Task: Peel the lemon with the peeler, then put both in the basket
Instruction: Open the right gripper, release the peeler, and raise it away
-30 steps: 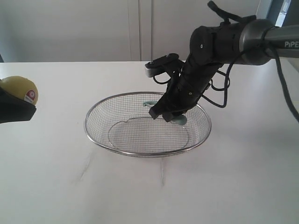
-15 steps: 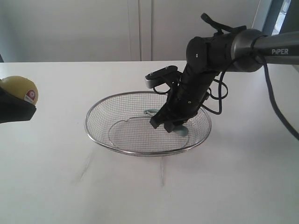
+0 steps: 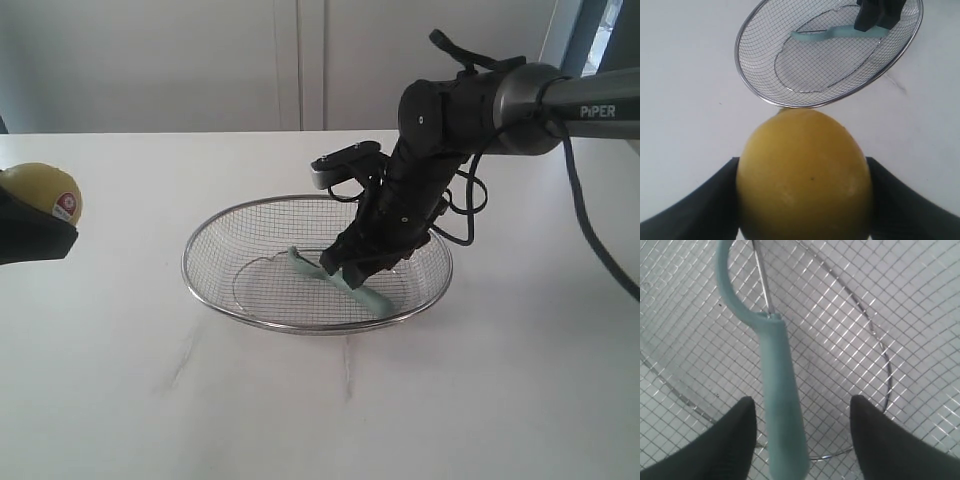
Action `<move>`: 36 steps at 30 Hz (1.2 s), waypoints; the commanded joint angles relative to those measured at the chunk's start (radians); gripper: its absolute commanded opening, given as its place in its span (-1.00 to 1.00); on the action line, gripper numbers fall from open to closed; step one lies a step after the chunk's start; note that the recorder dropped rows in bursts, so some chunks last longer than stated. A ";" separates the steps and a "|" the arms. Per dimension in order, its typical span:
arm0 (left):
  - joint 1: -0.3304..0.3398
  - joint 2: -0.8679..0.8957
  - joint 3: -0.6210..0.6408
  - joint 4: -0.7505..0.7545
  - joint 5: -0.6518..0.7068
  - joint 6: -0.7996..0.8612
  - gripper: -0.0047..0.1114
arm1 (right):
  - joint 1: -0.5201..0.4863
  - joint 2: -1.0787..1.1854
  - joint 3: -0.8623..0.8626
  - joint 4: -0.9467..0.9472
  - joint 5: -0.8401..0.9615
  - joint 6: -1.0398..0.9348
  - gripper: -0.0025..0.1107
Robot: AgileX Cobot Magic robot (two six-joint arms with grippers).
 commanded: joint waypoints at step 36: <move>-0.005 -0.012 -0.009 -0.050 -0.028 -0.007 -0.92 | -0.007 -0.691 0.051 -0.278 0.348 0.192 -0.96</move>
